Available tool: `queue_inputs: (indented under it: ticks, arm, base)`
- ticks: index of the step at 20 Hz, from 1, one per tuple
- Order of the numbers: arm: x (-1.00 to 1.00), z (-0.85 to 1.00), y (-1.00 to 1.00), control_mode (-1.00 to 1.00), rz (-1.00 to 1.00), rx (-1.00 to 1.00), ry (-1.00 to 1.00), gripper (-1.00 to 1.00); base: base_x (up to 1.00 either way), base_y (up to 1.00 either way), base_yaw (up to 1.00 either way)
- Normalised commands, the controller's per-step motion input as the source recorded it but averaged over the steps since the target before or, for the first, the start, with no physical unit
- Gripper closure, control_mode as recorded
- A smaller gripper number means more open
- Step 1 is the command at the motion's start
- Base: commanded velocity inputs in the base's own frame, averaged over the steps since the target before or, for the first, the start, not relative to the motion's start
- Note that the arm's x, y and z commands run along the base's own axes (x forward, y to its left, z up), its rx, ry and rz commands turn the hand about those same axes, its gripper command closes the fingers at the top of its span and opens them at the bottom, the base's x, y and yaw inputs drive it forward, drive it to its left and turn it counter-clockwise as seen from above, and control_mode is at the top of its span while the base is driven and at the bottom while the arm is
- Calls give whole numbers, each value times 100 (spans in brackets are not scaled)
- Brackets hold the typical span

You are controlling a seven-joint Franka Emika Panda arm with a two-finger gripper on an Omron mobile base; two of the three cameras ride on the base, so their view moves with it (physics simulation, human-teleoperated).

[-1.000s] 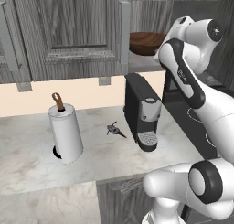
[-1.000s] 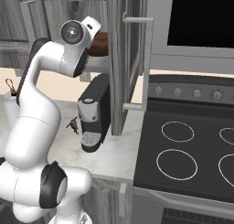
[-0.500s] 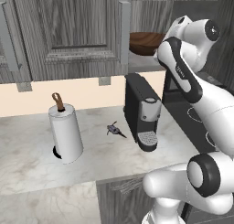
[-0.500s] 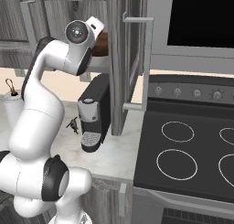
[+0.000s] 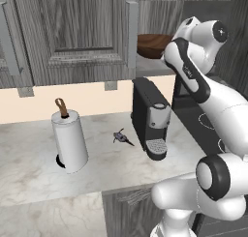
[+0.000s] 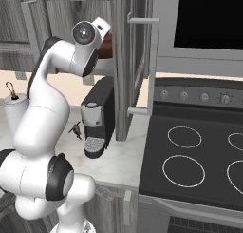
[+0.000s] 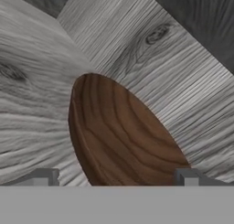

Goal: Retrieve the bowl from the cabinet, then place the raw meat into the bowl to avoid contamination.

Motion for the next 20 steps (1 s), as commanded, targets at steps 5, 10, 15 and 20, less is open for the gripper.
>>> queue_inputs:
  ticks: [5,10,15,20]
  arm:
    - [16,-3,-1,-100,0,0,0,-100]
    - [12,-2,0,-100,0,0,0,-100]
    - [12,-2,0,-100,0,0,0,-100]
    - [12,-2,-1,-100,0,0,0,-100]
  base:
    - [0,0,0]
    - [0,0,0]
    - [0,0,0]
    - [0,0,0]
